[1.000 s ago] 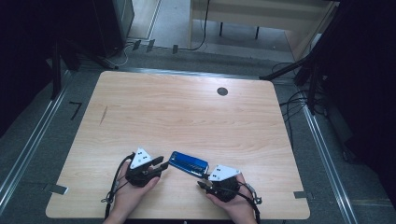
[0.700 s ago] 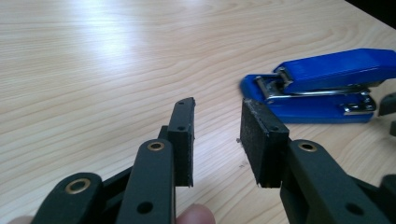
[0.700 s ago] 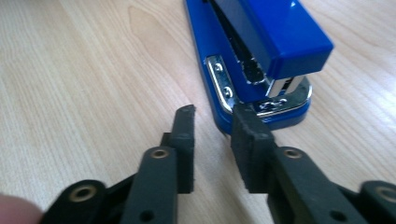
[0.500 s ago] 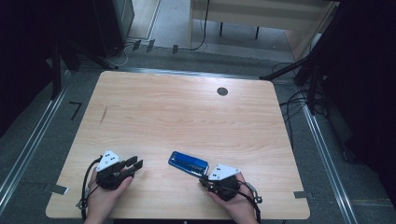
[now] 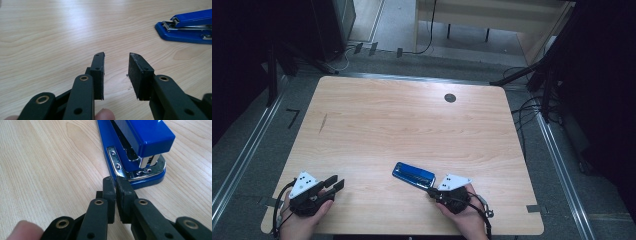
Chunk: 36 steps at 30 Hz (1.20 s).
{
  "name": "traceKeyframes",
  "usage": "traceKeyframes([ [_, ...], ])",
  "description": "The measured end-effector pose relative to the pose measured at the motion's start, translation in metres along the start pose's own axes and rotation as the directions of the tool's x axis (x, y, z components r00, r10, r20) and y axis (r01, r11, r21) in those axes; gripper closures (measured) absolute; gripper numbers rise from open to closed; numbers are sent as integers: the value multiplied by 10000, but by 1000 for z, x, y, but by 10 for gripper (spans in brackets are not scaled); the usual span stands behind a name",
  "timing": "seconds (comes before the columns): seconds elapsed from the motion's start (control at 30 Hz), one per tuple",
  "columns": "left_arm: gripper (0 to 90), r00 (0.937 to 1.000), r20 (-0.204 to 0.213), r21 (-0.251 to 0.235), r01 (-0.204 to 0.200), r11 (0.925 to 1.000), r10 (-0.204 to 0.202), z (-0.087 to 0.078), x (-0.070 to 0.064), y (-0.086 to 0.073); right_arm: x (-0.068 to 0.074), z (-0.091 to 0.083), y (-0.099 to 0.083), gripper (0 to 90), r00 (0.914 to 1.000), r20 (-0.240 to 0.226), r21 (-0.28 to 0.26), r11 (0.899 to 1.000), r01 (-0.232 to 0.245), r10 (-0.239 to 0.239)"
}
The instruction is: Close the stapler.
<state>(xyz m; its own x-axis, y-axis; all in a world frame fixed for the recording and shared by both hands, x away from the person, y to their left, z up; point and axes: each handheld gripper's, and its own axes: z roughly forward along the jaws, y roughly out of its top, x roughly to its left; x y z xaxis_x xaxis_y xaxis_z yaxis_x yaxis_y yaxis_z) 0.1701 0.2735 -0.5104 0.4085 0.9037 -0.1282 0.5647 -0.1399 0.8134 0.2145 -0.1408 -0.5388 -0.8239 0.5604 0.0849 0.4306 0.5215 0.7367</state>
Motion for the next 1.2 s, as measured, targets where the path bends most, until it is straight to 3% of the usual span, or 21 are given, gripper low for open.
traceKeyframes([
  [0.5, 676, 9999, -89, 335, -100, 9994, 103, 10, 4, -3, 0, 1, 0, 894, 10000, -7, -57, 10000, 28, -28],
  [0.77, 657, 9994, -317, 316, 123, 9994, -113, 11, 13, -5, 1, 3, 1, 900, 10000, -16, -126, 9999, 66, -66],
  [1.2, 422, 9952, -842, -24, 494, 9988, -494, 16, 23, -3, 6, 11, 6, 900, 9998, 25, -288, 9993, 222, -222],
])
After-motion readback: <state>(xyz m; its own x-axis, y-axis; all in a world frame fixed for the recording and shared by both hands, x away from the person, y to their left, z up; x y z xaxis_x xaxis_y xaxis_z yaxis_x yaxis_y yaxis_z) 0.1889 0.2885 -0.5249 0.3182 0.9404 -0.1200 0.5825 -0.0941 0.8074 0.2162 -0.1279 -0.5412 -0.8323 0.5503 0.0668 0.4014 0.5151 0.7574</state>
